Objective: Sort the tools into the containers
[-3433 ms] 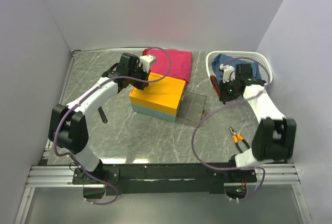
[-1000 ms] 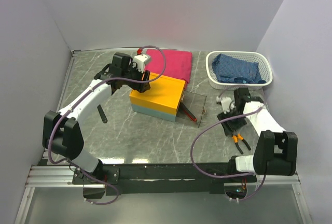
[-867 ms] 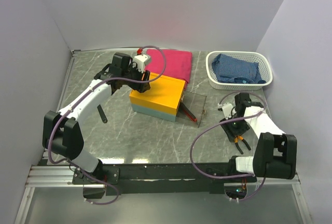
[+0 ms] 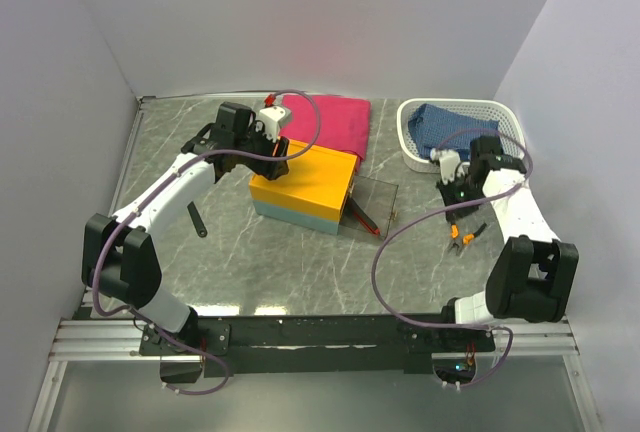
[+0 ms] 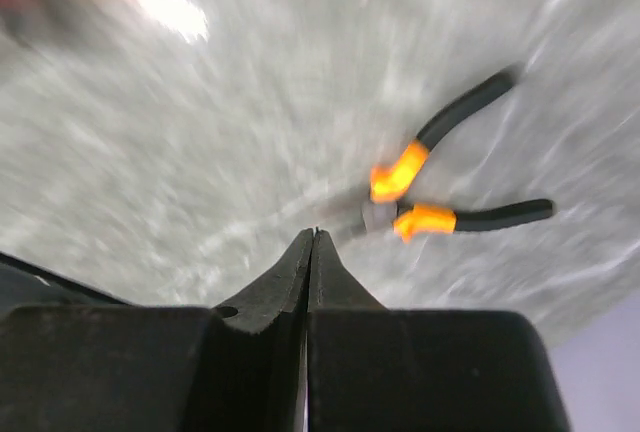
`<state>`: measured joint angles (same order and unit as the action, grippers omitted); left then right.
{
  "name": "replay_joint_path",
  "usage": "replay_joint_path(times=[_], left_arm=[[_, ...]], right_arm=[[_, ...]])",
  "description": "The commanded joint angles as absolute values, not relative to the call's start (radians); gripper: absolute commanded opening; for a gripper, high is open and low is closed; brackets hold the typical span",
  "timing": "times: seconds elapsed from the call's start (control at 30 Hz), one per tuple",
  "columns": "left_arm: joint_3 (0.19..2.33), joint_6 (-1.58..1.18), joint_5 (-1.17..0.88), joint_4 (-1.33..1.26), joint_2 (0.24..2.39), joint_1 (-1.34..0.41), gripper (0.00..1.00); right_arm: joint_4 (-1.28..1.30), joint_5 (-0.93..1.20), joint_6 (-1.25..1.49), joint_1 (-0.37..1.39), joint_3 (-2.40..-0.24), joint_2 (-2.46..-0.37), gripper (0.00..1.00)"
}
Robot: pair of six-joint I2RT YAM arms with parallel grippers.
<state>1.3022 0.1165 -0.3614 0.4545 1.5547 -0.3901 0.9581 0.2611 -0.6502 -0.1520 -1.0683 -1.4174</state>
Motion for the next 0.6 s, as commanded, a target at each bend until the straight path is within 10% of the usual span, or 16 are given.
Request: replay_joint_path(times=[0.0,0.13,0.3,0.57], left_arm=[[1.342,0.133,-0.373,0.446,1.523,-0.39,0.58],[1.344,0.141,-0.364,0.451,1.517,-0.39,0.58],[1.321,0.144,-0.359,0.449,1.503,-0.39,0.58],[1.324,0.147,-0.356,0.453,1.508,-0.388,0.58]], right_arm=[[1.026,0.406,-0.571,-0.1,-1.21,-1.408,0.0],[1.051,0.413,-0.592,-0.057,-1.226,-1.417,0.02],[0.983,0.259,-0.569,-0.112,-1.137,-1.434,0.46],[0.897,0.19,-0.48,-0.137,-1.089,-1.549,0.51]])
